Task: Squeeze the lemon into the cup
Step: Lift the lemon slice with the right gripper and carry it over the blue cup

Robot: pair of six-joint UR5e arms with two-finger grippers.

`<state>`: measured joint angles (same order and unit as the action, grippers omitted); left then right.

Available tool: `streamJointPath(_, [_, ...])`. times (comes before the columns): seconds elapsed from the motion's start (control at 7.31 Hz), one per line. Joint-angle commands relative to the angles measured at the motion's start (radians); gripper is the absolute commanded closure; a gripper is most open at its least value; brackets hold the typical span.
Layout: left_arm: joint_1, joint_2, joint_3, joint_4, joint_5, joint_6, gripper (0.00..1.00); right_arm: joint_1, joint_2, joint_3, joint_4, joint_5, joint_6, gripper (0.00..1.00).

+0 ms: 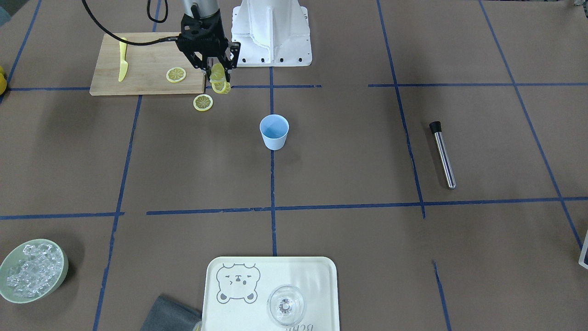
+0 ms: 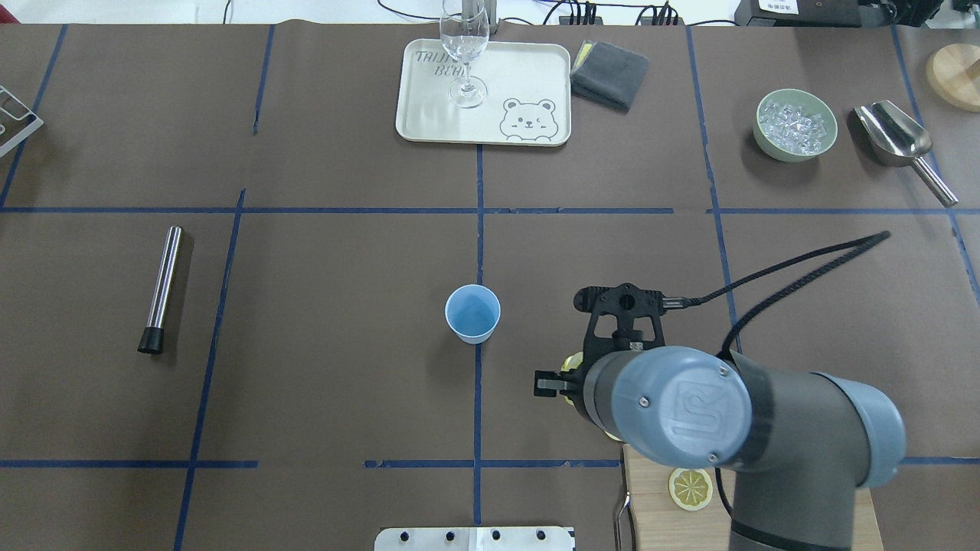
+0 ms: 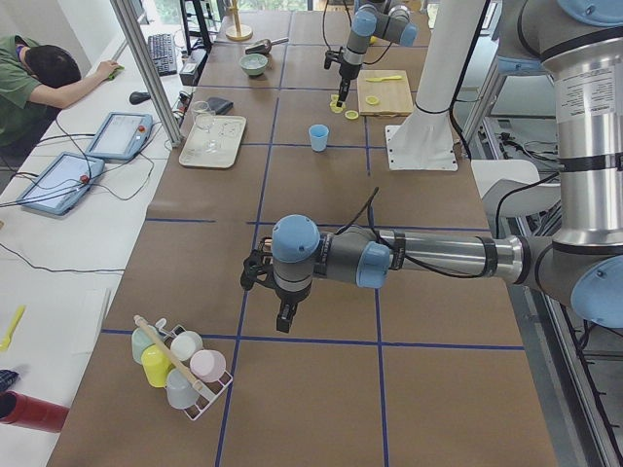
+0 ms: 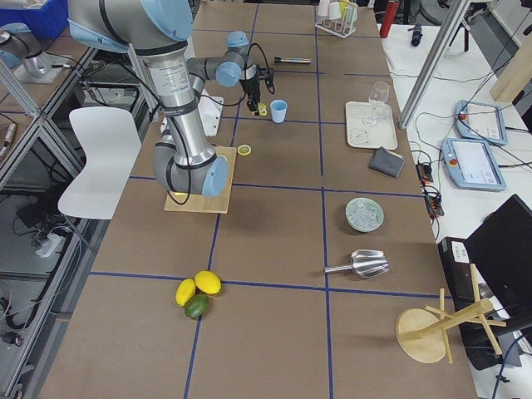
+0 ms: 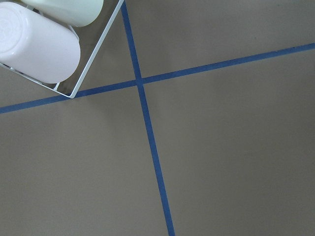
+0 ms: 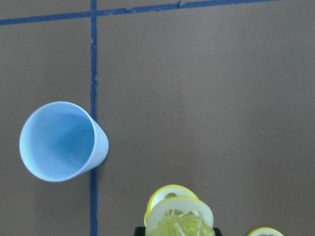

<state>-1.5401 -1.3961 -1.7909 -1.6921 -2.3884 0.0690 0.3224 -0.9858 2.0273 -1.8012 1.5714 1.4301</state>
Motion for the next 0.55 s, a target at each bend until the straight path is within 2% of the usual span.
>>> streamJointPath(0.0, [0.0, 0.002, 0.004, 0.003, 0.0, 0.0, 0.0, 0.065, 0.174, -0.155, -0.013, 0.044, -0.02, 1.0])
streamJointPath(0.41, [0.0, 0.003, 0.007, 0.005, 0.002, 0.0, 0.0, 0.083, 0.279, -0.301, -0.007, 0.049, -0.039, 1.0])
